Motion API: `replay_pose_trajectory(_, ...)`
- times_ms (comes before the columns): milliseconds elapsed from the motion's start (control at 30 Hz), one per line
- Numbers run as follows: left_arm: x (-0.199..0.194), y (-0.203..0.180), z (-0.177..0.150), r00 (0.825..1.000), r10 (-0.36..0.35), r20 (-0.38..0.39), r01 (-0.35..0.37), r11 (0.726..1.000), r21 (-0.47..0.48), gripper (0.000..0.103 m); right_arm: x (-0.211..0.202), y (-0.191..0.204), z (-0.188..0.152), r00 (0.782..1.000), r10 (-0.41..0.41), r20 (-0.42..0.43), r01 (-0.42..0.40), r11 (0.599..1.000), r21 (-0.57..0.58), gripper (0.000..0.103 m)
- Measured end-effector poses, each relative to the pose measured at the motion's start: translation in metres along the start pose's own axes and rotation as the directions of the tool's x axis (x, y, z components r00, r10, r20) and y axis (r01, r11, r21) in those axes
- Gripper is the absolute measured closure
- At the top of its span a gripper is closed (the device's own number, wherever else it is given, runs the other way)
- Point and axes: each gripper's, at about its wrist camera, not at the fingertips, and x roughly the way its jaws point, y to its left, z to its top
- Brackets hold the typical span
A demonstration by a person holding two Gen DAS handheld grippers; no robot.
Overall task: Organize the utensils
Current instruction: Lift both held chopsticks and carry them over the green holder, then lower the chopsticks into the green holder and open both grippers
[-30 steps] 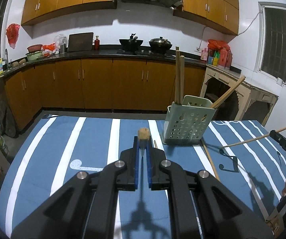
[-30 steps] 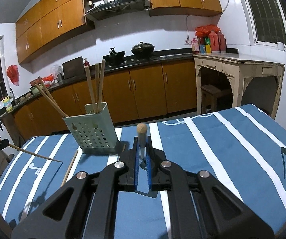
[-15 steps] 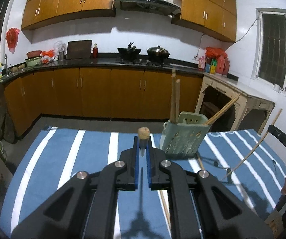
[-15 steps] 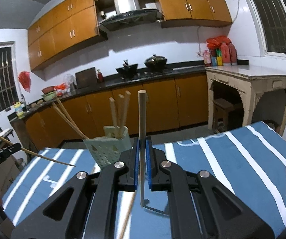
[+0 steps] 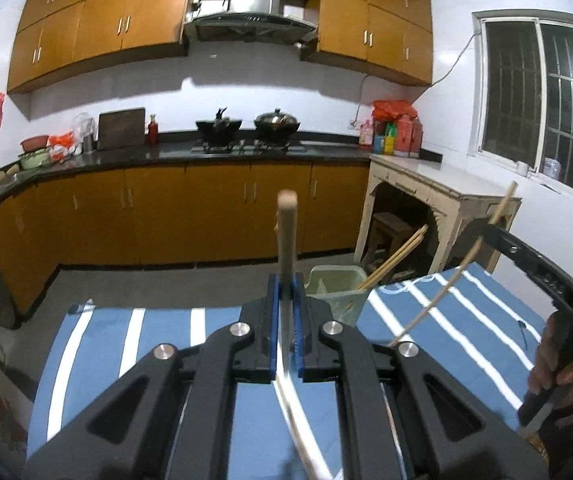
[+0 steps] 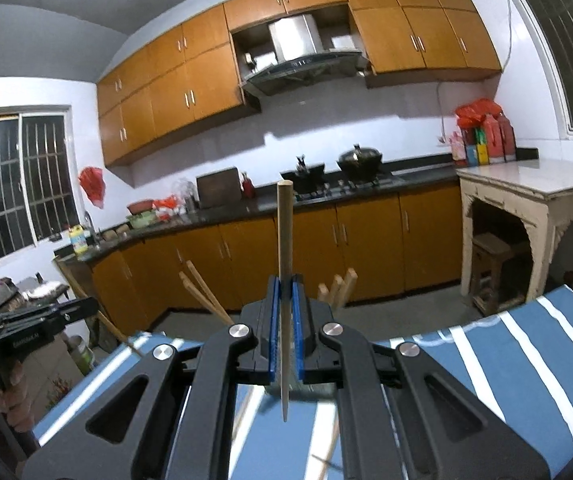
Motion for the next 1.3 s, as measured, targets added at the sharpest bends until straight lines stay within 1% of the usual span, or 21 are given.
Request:
replay_pose_trajectory(167, -0.003, -0.016, 0.029, 0.997, -0.002, 0.079, 0.000, 1.000, 0.020, 0.095, 0.011, 0.009, 0.019, 0.999, 0.009, 0.049, -0.008, 1.000, -0.020, 0.096)
replay_pose_trajectory(300, 0.001, -0.026, 0.053, 0.987, 0.005, 0.158, -0.006, 1.000, 0.004, 0.096, 0.025, 0.006, 0.030, 0.996, -0.012, 0.087, 0.013, 1.000, -0.013, 0.096)
replay_pose_trajectory(367, 0.007, -0.030, 0.064, 0.980, 0.017, 0.198, -0.013, 1.000, -0.017, 0.095, 0.031, 0.005, 0.033, 0.994, -0.028, 0.102, 0.029, 1.000, -0.006, 0.096)
replay_pose_trajectory(467, 0.017, -0.034, 0.076, 0.971, 0.034, 0.238, -0.023, 0.999, -0.050, 0.096, 0.042, -0.001, 0.039, 0.992, -0.050, 0.119, 0.048, 0.999, 0.017, 0.096)
replay_pose_trajectory(533, 0.026, -0.037, 0.085, 0.961, 0.056, 0.270, -0.039, 0.997, -0.065, 0.096, 0.047, -0.004, 0.041, 0.989, -0.063, 0.130, 0.060, 0.998, 0.028, 0.096)
replay_pose_trajectory(567, 0.032, -0.040, 0.089, 0.954, 0.071, 0.292, -0.052, 0.996, -0.073, 0.096, 0.050, -0.005, 0.042, 0.989, -0.069, 0.133, 0.065, 0.997, 0.032, 0.096)
replay_pose_trajectory(700, 0.051, -0.042, 0.095, 0.930, 0.113, 0.350, -0.082, 0.991, -0.103, 0.096, 0.065, -0.007, 0.037, 0.990, -0.078, 0.121, 0.075, 0.997, 0.034, 0.096)
replay_pose_trajectory(800, 0.073, -0.045, 0.093, 0.921, 0.136, 0.364, -0.097, 0.988, -0.123, 0.096, 0.075, -0.007, 0.031, 0.991, -0.081, 0.105, 0.079, 0.997, 0.021, 0.096)
replay_pose_trajectory(833, 0.080, -0.045, 0.092, 0.922, 0.141, 0.361, -0.102, 0.987, -0.127, 0.095, 0.079, -0.007, 0.029, 0.992, -0.081, 0.097, 0.079, 0.997, 0.018, 0.096)
replay_pose_trajectory(1100, 0.136, -0.035, 0.069, 0.951, 0.144, 0.275, -0.101, 0.981, -0.166, 0.096, 0.098, -0.013, 0.011, 0.996, -0.082, 0.033, 0.081, 0.996, 0.026, 0.096)
replay_pose_trajectory(1300, 0.162, -0.027, 0.052, 0.965, 0.138, 0.221, -0.098, 0.978, -0.182, 0.095, 0.111, -0.011, 0.000, 0.997, -0.072, -0.015, 0.073, 0.997, 0.028, 0.096)
